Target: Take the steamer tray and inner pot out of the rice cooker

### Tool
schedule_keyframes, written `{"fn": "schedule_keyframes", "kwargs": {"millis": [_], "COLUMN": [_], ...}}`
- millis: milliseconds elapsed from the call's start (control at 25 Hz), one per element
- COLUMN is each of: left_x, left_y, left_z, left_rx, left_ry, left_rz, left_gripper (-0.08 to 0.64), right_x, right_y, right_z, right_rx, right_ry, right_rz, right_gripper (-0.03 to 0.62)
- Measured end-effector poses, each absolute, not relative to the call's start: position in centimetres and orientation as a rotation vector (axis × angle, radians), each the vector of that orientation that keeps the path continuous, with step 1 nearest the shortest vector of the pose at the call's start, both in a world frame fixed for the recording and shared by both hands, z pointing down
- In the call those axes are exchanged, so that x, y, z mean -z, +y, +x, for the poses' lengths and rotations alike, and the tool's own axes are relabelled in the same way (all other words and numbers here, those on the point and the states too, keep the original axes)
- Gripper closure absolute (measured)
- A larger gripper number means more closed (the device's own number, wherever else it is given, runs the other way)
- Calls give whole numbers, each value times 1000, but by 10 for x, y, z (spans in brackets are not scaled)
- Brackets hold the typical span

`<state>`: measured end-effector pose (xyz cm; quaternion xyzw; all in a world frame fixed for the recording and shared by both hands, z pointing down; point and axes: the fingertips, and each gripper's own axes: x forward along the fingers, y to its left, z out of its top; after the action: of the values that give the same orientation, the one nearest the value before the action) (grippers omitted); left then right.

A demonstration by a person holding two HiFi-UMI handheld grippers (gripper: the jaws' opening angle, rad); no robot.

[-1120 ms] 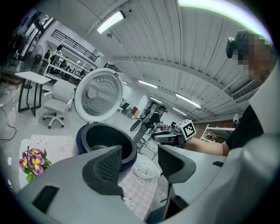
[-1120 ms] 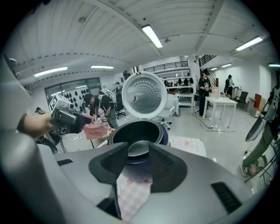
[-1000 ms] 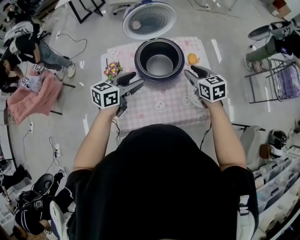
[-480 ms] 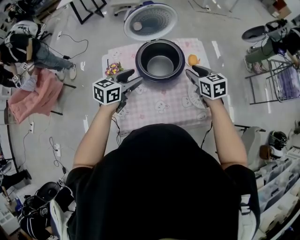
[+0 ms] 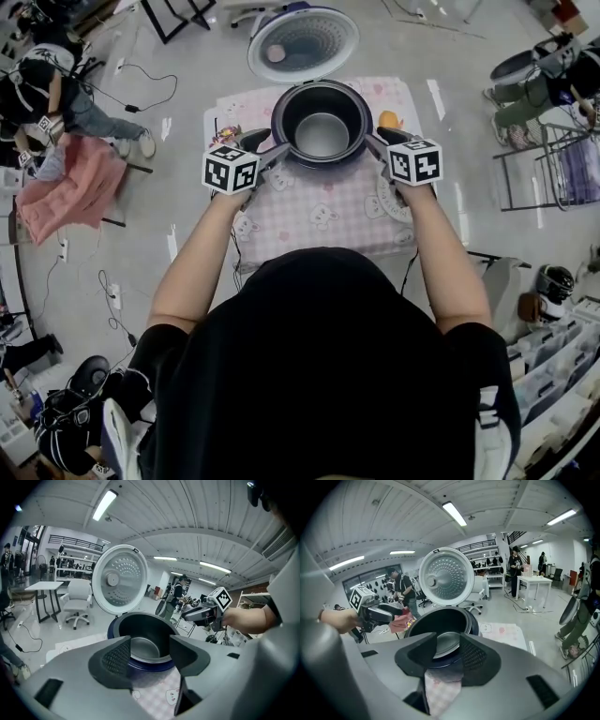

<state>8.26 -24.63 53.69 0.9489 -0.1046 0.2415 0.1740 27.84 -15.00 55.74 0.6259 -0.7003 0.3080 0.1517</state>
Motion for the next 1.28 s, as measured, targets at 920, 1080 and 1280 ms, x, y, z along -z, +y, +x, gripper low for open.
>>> {"fn": "schedule_keyframes", "kwargs": {"millis": [920,1080,1280], "left_x": [-607,-609,-603], "left_y": [-306,-311,-306], "left_z": [115,121,129], "left_rx": [-953,-940,-856], "left_ry": [-454,-444,-442], "left_rz": [2720,2723,2675], "left_gripper": [296,296,296], "right_x": [-617,-623,-619], "right_y": [-205,-211,-208], "right_z": [295,293,295], "right_rx": [-997,-965,-1016], "right_ry": [-1944,-1946,-1955], "right_rz": [1762,1745,1802], "right_gripper": [403,405,414]}}
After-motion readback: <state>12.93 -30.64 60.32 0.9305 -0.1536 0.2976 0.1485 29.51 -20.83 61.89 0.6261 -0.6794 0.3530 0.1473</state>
